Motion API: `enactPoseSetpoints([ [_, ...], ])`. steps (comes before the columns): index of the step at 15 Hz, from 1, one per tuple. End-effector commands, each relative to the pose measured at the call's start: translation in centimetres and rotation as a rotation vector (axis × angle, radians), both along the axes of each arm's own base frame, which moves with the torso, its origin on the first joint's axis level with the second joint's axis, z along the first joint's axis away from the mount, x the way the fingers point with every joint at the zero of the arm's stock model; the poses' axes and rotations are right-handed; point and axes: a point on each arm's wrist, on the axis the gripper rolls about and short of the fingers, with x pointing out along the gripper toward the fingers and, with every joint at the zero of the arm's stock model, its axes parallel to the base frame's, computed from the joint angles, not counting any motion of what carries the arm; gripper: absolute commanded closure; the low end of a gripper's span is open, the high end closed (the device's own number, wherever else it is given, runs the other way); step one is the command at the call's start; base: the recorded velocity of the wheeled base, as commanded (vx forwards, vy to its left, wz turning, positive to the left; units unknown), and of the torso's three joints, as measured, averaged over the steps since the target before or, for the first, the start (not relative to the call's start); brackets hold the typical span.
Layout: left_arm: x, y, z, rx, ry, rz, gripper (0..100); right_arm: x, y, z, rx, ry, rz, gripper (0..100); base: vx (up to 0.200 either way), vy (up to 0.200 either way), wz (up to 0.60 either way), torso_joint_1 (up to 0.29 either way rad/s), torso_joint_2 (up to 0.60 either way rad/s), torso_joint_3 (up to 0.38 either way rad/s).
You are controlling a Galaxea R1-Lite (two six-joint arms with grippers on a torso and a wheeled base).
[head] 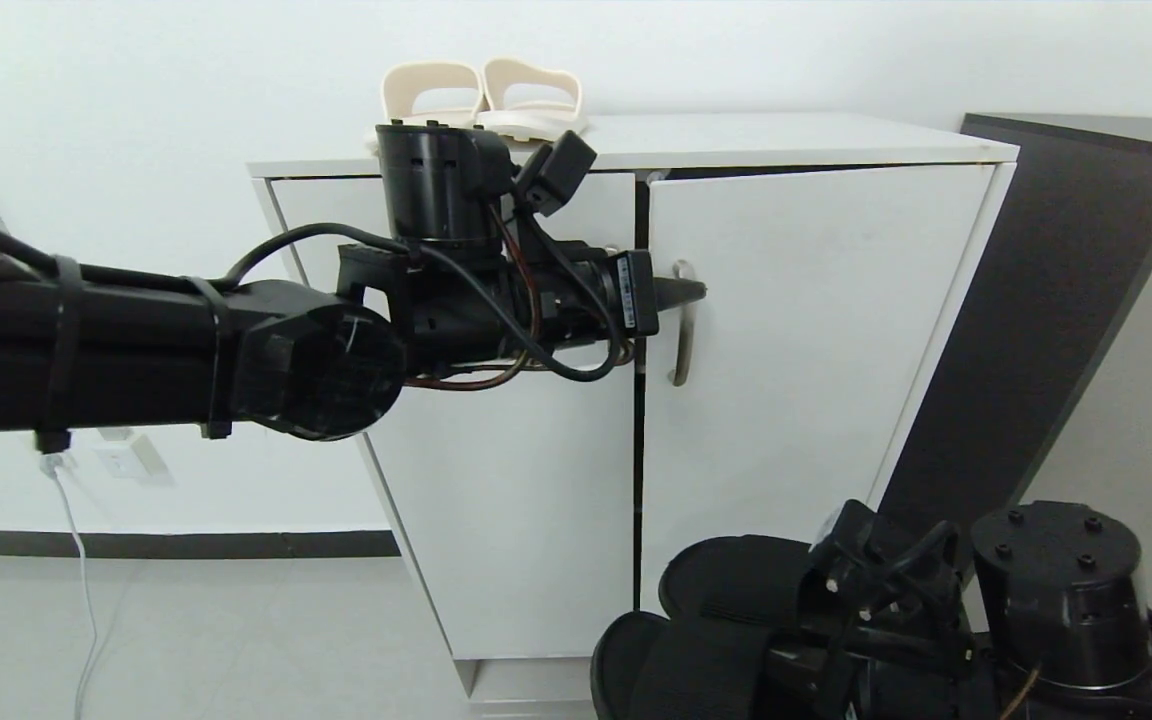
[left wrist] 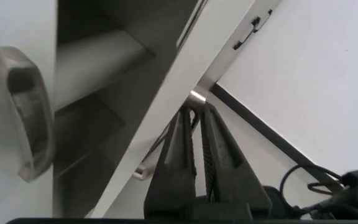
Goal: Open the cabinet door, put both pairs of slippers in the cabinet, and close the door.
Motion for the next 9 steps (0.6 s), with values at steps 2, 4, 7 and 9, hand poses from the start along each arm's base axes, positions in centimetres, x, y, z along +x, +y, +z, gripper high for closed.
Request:
enactPoseSetpoints([
  [2,-2.3,0.6,0.5,0.001,0.001,-0.023,100,-1.1,-0.2,0.0,0.008,0.010,0.065,100,0.000,0.000,0.00,0.000,0.00,0.000],
  [4,-3.5,0.6,0.4,0.005,0.007,-0.041,100,-1.5,-0.4,0.0,0.012,0.013,0.096,100,0.000,0.000,0.00,0.000,0.00,0.000],
  [7,-5.9,1.0,0.3,0.018,0.014,-0.077,100,-1.9,-0.7,0.0,0.015,0.014,0.123,100,0.000,0.000,0.00,0.000,0.00,0.000],
  [9,-7.0,1.7,0.4,0.018,0.014,-0.081,100,-1.9,-0.6,0.0,0.014,0.015,0.125,100,0.000,0.000,0.00,0.000,0.00,0.000],
])
